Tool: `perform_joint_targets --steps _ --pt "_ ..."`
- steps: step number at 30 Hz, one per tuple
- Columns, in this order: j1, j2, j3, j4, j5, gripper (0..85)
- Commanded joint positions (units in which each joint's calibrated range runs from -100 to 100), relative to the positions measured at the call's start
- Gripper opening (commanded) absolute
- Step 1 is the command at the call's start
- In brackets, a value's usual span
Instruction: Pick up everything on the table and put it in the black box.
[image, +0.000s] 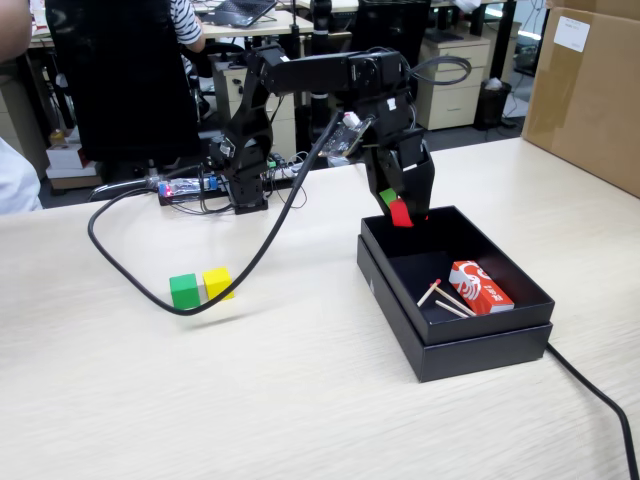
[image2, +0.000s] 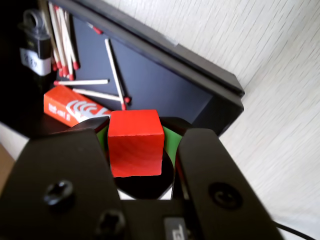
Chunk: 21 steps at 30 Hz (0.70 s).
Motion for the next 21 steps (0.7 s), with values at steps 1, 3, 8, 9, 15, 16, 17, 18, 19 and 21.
perform_joint_targets --steps 1,3,8,9,15,16,17,18,19,21 --pt "-0.63 0.61 3.26 0.58 -0.24 1.1" --pt "-0.93 1.99 3.26 0.58 -0.24 1.1" --pt "-0.98 5.55 3.89 0.58 -0.49 1.2" --pt "-0.98 6.24 3.99 0.58 -0.49 1.2" --pt "-0.88 10.83 3.35 0.49 -0.54 8.0" --pt "-0.88 11.51 3.35 0.49 -0.54 8.0" --pt "-0.83 12.55 3.35 0.49 -0.49 8.1" --pt "-0.78 12.89 3.35 0.49 -0.49 10.0" --pt "-0.73 13.46 3.35 0.49 -0.54 14.5" --pt "-0.68 14.27 3.26 0.49 -0.49 19.1"
